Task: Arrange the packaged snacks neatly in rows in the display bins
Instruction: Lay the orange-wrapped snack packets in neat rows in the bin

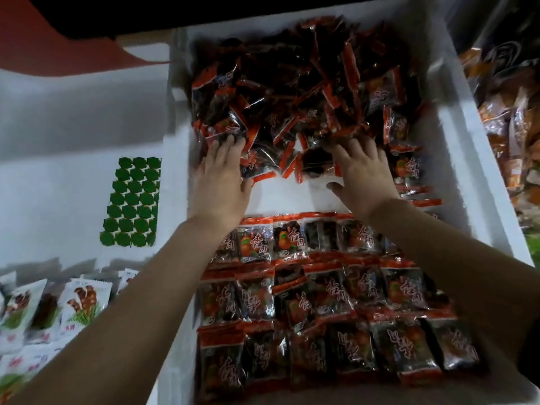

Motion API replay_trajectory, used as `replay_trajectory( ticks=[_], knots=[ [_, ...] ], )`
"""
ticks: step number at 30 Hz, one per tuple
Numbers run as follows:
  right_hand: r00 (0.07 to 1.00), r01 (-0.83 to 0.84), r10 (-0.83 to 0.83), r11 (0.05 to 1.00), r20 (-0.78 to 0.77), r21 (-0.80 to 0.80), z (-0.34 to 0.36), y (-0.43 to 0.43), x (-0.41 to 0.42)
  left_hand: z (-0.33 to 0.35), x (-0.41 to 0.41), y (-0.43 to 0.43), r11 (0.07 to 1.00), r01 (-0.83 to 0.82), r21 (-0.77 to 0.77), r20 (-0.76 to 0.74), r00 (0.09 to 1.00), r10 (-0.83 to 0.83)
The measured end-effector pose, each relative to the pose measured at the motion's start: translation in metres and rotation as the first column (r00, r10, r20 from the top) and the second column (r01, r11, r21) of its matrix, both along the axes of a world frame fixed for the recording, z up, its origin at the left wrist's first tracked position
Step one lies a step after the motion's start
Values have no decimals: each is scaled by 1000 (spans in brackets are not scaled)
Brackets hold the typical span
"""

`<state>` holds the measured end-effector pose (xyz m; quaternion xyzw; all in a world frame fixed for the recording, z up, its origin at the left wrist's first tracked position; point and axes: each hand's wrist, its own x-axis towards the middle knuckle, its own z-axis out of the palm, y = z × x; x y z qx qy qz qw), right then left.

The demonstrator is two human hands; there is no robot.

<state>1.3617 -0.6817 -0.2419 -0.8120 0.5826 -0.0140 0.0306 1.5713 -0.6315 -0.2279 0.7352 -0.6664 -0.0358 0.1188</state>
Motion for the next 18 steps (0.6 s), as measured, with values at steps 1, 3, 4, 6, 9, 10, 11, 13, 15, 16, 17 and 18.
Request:
replay_trajectory(
  ticks=[1, 3, 4, 6, 9, 10, 11, 13, 15, 16, 17, 18],
  knots=[
    [999, -22, 21, 1000, -27, -11, -1, -2, 1, -1, 2, -6, 1000, 0, 18, 5, 1000, 0],
    [999, -42, 40, 998, -27, -57, -2, -6, 3, -1, 5, -15, 999, 5, 37, -30, 1000, -3],
    [999, -43, 42, 996, -5, -83, -1, -8, 4, -1, 6, -18, 999, 5, 35, -42, 999, -4],
    [998, -44, 49, 992, 37, -121, 0, -12, 5, 2, 9, -25, 1000, -8, 25, -32, 999, 9],
    [990, -54, 69, 991, 120, -123, 3, -11, 5, 6, 14, -32, 1000, -15, 9, 14, 1000, 15],
    [980, -45, 66, 992, 187, -115, 4, -8, 5, 8, 15, -32, 1000, -8, 5, 21, 1000, 8],
    [962, -31, 57, 994, 267, -100, 6, -4, 5, 11, 16, -32, 1000, -3, -2, 15, 1000, 3],
    [902, -12, 45, 997, 429, -80, 12, 6, 4, 17, 18, -27, 999, -14, -36, -60, 998, 12],
    [829, -4, 33, 999, 559, -52, 20, 18, 5, 24, 18, -17, 995, -23, -93, -179, 984, 6],
    [798, -1, 18, 1000, 602, -28, 25, 25, 6, 28, 17, -10, 992, -27, -125, -251, 968, -5],
    [780, 4, 1, 1000, 625, -7, 30, 31, 8, 31, 16, -3, 988, -35, -147, -328, 945, -16],
    [771, 11, -19, 1000, 636, 16, 34, 39, 9, 34, 14, 6, 987, -42, -154, -402, 916, -24]
  ],
)
